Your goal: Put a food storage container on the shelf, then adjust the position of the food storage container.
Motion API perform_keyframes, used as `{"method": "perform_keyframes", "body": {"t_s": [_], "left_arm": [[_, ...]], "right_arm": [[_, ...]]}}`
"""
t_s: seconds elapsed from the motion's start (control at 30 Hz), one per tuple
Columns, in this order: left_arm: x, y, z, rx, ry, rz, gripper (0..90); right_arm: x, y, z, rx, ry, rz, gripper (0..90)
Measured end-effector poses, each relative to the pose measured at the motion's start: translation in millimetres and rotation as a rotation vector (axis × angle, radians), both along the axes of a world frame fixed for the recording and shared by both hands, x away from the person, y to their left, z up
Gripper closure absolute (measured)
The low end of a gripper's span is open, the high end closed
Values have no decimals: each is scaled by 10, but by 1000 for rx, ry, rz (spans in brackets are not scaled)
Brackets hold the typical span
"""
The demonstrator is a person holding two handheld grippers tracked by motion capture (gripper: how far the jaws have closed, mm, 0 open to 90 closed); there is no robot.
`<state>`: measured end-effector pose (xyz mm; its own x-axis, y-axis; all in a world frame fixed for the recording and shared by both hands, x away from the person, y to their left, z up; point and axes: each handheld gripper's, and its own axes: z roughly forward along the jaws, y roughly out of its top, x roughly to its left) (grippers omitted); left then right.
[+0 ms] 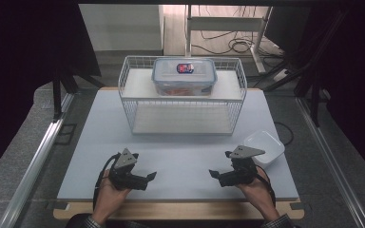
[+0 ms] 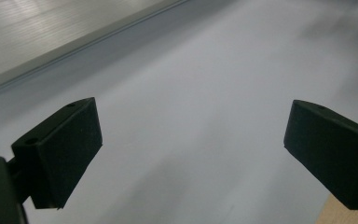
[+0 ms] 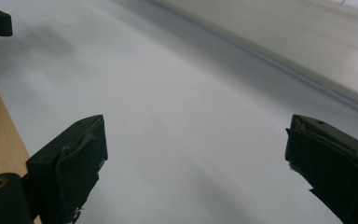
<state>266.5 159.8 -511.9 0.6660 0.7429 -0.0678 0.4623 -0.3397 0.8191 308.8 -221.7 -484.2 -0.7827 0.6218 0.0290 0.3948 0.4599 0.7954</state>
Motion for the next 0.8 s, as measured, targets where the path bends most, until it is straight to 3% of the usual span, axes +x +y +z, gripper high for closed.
{"method": "perform_keyframes", "body": {"t_s": [0.2, 0.4, 0.6, 0.8], "left_arm": [[-4, -6, -9, -13, -23, -18, 39], [30, 19, -65, -19, 5, -23, 24], [34, 15, -83, -6, 0, -27, 21], [35, 46, -74, -27, -8, -21, 9]], "right_arm": [[35, -20, -22, -8, 40, -29, 50], [66, -61, 63, -24, 36, -80, 10], [188, -282, 145, -18, 57, -158, 15], [264, -559, 231, -28, 31, -259, 231]]}}
